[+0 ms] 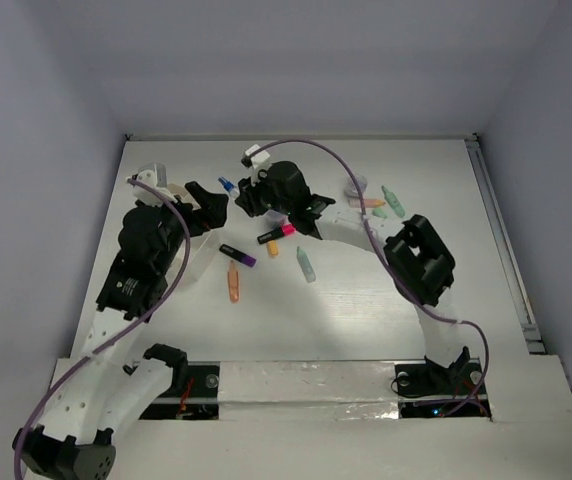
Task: Sort the stationery into containers
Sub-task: Pick up the stationery from the center of the board.
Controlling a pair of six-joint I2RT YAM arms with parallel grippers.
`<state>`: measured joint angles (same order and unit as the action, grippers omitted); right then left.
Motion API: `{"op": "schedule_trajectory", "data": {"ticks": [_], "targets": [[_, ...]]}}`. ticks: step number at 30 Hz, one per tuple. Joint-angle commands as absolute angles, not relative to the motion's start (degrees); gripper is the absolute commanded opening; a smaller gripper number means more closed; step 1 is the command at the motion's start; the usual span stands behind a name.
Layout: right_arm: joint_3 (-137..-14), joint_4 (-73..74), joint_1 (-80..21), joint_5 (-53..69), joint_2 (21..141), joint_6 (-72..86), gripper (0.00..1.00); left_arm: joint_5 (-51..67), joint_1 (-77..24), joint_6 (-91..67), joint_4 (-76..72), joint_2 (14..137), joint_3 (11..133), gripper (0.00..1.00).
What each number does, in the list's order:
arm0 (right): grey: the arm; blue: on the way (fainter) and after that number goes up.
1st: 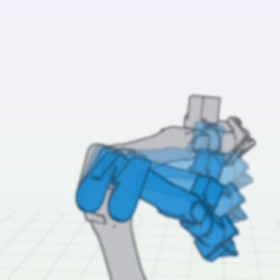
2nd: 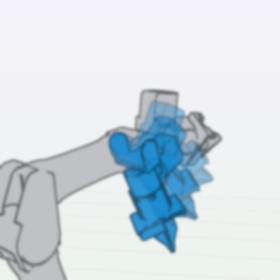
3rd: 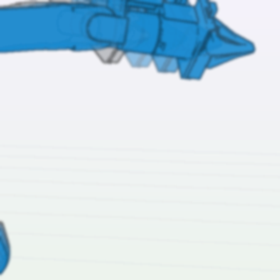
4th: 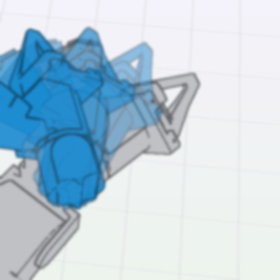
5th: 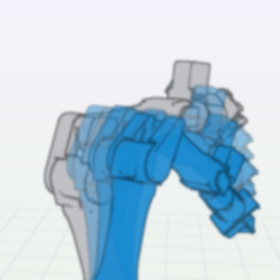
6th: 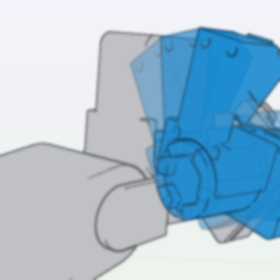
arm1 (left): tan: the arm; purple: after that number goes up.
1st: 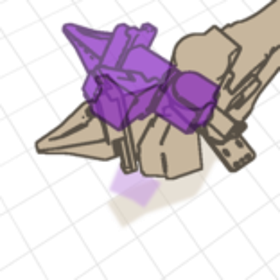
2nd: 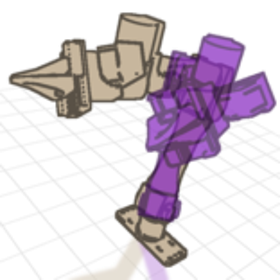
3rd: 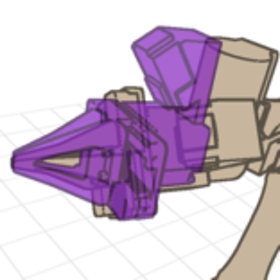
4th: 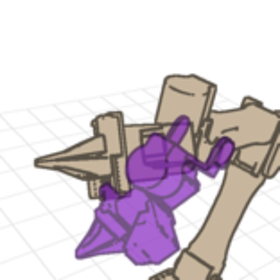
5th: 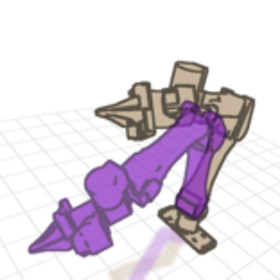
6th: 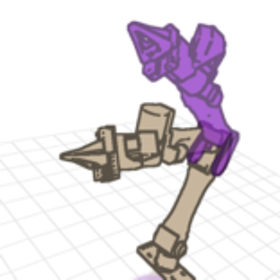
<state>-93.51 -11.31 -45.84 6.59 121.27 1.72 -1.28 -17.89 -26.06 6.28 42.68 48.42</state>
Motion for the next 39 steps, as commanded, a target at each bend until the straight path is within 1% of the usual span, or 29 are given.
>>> {"op": "schedule_trajectory", "data": {"ticks": [1, 3, 6, 12, 16, 20, 25, 29, 31, 36, 39], "targets": [[-87.3, -22.6, -46.4, 7.5, 113.3, 6.0, 0.00, -1.3, -17.7, -29.1, 4.7, 45.6, 51.6, 0.94], [-84.5, -23.4, -46.4, 7.5, 109.1, 7.0, 0.00, -0.3, -17.7, -30.2, 3.6, 48.4, 51.9, 0.91], [-78.4, -25.8, -46.4, 7.4, 103.8, 8.7, 0.00, 4.0, -17.7, -33.0, 0.9, 52.5, 52.4, 0.82], [-70.2, -29.2, -46.4, 8.9, 97.7, 10.6, 0.00, 9.8, -17.1, -38.1, -6.0, 58.7, 52.7, 0.78], [-67.9, -29.8, -46.4, 10.5, 95.6, 10.6, 0.00, 11.2, -17.1, -40.1, -9.0, 61.5, 52.9, 0.75], [-66.4, -29.7, -46.4, 11.2, 94.1, 10.4, 0.00, 13.7, -17.1, -41.8, -12.6, 63.1, 51.9, 0.72], [-65.1, -30.9, -46.4, 11.7, 92.8, 10.7, 0.00, 13.6, -17.1, -42.4, -13.8, 64.4, 51.5, 0.60], [-65.0, -30.9, -46.4, 11.8, 92.5, 10.6, 0.00, 13.9, -17.1, -42.5, -14.2, 65.0, 51.3, 0.53], [-65.0, -31.0, -46.4, 11.8, 92.5, 10.6, 0.00, 14.1, -17.1, -42.5, -14.1, 65.3, 51.3, 0.51], [-65.0, -31.4, -46.4, 11.9, 92.4, 10.9, 0.00, 14.1, -17.1, -42.5, -13.8, 66.5, 51.2, 0.51], [-65.1, -31.5, -46.4, 12.2, 92.3, 11.2, 0.00, 14.7, -17.1, -42.5, -14.6, 67.1, 51.2, 0.44]]}}
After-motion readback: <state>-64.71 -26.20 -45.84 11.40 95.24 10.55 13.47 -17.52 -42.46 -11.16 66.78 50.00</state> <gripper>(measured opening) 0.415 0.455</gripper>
